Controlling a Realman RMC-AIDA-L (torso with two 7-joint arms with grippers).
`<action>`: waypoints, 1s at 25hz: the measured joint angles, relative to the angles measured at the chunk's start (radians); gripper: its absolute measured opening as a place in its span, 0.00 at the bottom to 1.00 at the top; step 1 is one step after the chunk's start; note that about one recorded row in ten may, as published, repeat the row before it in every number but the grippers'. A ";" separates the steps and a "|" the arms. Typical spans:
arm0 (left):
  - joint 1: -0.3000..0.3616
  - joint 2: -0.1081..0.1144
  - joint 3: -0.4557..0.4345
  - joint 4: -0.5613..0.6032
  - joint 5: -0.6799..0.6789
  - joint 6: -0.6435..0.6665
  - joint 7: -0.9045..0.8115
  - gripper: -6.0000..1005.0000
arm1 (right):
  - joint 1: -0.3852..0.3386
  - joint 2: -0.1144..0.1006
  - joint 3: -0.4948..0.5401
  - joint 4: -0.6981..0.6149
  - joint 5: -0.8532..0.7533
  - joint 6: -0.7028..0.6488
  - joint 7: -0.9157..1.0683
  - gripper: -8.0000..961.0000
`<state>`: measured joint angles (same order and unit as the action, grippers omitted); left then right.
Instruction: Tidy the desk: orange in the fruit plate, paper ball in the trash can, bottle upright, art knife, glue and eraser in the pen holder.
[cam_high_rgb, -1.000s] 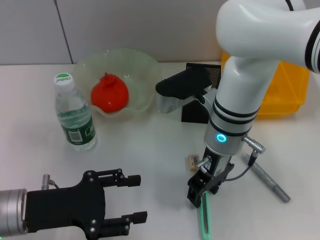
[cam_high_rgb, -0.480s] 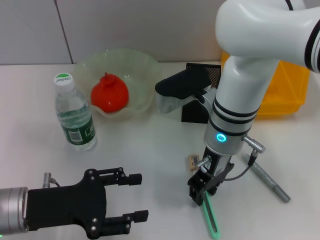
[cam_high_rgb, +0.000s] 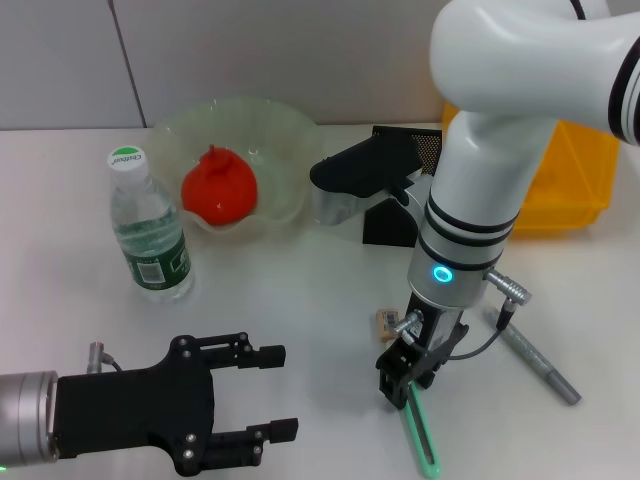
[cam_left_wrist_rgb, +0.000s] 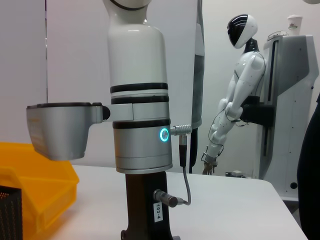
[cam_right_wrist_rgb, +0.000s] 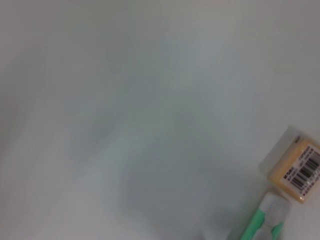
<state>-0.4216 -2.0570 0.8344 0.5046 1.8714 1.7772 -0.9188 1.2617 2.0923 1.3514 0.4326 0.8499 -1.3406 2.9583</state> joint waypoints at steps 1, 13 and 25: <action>0.000 0.000 0.000 0.000 0.000 0.000 0.000 0.67 | -0.001 0.000 0.000 0.000 0.000 0.000 0.000 0.41; -0.002 0.000 0.000 0.002 0.000 -0.001 0.007 0.67 | -0.008 0.000 0.000 -0.004 0.003 0.007 -0.002 0.39; -0.002 0.000 0.000 0.003 0.000 -0.001 0.011 0.67 | -0.008 0.000 0.000 -0.003 0.006 0.008 -0.002 0.27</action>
<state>-0.4235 -2.0570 0.8345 0.5073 1.8714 1.7762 -0.9080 1.2532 2.0923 1.3514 0.4300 0.8560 -1.3329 2.9559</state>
